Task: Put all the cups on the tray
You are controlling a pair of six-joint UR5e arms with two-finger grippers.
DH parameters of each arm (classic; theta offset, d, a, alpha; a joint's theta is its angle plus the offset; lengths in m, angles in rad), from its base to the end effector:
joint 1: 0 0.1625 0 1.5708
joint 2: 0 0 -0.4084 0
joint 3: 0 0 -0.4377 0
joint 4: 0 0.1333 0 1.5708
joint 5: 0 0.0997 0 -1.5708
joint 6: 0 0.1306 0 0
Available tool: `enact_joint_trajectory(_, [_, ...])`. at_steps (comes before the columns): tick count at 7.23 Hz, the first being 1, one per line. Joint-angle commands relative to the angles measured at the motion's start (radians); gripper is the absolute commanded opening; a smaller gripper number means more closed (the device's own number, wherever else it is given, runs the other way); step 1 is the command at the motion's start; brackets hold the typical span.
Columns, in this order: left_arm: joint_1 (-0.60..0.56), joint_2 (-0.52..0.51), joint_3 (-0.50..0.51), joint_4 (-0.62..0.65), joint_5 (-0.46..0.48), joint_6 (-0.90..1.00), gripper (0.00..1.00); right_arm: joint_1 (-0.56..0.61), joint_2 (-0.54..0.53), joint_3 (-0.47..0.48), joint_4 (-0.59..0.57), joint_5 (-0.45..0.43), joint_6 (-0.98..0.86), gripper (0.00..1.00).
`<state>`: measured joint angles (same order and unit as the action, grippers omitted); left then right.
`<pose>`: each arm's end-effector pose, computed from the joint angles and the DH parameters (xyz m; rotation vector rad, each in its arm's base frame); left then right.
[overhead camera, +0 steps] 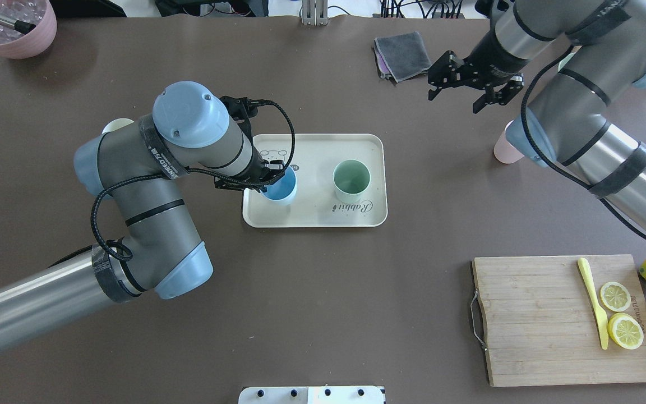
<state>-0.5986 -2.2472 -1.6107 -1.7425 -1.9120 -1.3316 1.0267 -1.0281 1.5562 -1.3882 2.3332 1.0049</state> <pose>0.5643 -0.4933 0.1939 0.0668 0.9331 -0.1814 -0.3390 -0.6436 0.2982 -0.0273 -0.9914 0.1517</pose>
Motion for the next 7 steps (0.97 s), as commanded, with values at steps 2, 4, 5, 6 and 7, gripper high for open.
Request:
enact_joint_trajectory(2, [0.010, -0.002, 0.023, 0.000, 0.010, 0.006, 0.00, 0.136, -0.090, -0.005, -0.162, 0.002, -0.306, 1.00])
enact_joint_trajectory(4, [0.008, 0.000, -0.007, 0.004, 0.007, 0.012, 0.98, 0.167, -0.154, -0.021, -0.161, -0.033, -0.432, 1.00])
enact_joint_trajectory(5, [0.000, 0.004, -0.056, 0.039, 0.001, 0.015, 0.98, 0.158, -0.177, -0.043, -0.144, -0.053, -0.442, 1.00])
enact_joint_trajectory(6, [-0.009, 0.000, -0.108, 0.131, 0.001, 0.056, 0.98, 0.139, -0.179, -0.047, -0.146, -0.058, -0.430, 1.00])
enact_joint_trajectory(7, [-0.036, 0.006, -0.156, 0.180, -0.002, 0.092, 0.98, 0.112, -0.173, -0.048, -0.144, -0.058, -0.414, 1.00])
